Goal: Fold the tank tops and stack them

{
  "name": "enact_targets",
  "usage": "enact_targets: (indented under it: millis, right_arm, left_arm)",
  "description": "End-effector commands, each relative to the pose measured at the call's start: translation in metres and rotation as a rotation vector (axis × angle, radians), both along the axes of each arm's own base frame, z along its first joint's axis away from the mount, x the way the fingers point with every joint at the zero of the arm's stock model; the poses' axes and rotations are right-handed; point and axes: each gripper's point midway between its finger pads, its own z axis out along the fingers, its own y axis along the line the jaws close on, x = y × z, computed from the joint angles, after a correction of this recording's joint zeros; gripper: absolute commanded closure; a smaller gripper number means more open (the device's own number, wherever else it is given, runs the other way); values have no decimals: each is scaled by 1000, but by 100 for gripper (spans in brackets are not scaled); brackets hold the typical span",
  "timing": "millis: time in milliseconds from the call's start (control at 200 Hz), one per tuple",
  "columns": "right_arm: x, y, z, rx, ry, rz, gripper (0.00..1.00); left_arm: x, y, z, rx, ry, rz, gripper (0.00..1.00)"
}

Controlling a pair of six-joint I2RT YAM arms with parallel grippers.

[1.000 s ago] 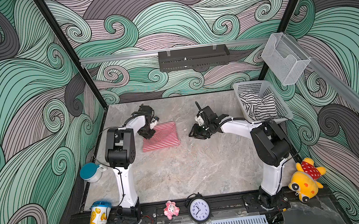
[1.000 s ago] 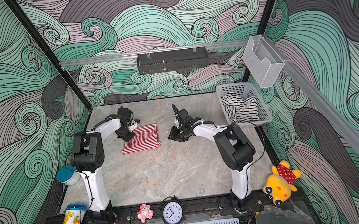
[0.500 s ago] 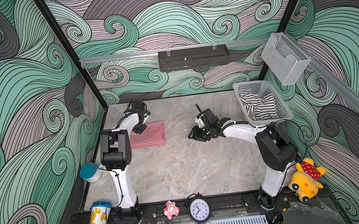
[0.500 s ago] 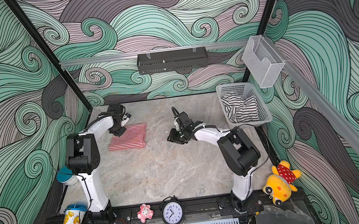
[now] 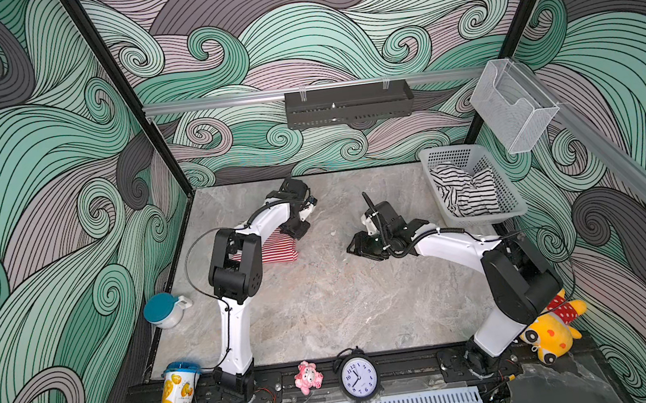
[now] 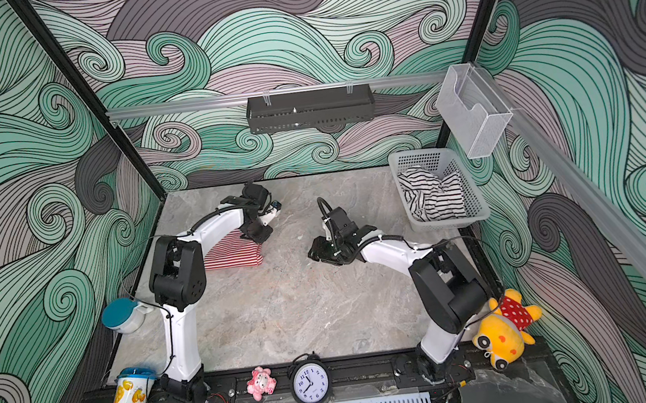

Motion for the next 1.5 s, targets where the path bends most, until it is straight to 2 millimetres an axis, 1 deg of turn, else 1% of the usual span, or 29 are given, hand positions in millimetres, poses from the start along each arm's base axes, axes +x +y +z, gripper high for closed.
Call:
enact_targets:
  millis: [0,175,335,460,611,741,976,1101,1231,1351,1496]
  right_arm:
    - [1,-7,6,-7,-25,-31,46]
    - [1,-7,9,-4,-30,-32,46]
    - [5,-5,14,2,-38,-31,46]
    - [8,-2,17,8,-44,-26,46]
    - [9,2,16,15,-40,-19,46]
    - [11,7,14,26,-34,-12,46]
    - [10,7,15,22,-36,-11,46]
    - [9,5,16,19,-38,-13,46]
    - [7,4,17,19,-38,-15,46]
    - [6,2,21,18,-47,-20,46]
    - [6,-5,28,13,-59,-37,46]
  left_arm:
    - [-9,0,-6,-25,56,29,77]
    - [-22,4,-18,-22,86,32,77]
    - [-35,16,-26,-26,114,58,77]
    - [-40,41,-31,-11,124,112,77]
    - [-40,78,-30,-11,124,187,77]
    - [-39,105,-30,-2,128,224,77]
    - [-41,142,-27,24,117,249,77]
    - [-38,159,-22,29,107,269,77]
    - [-38,170,-21,34,109,286,78]
    - [-33,179,-15,44,89,297,78]
    - [-33,178,-7,25,96,300,78]
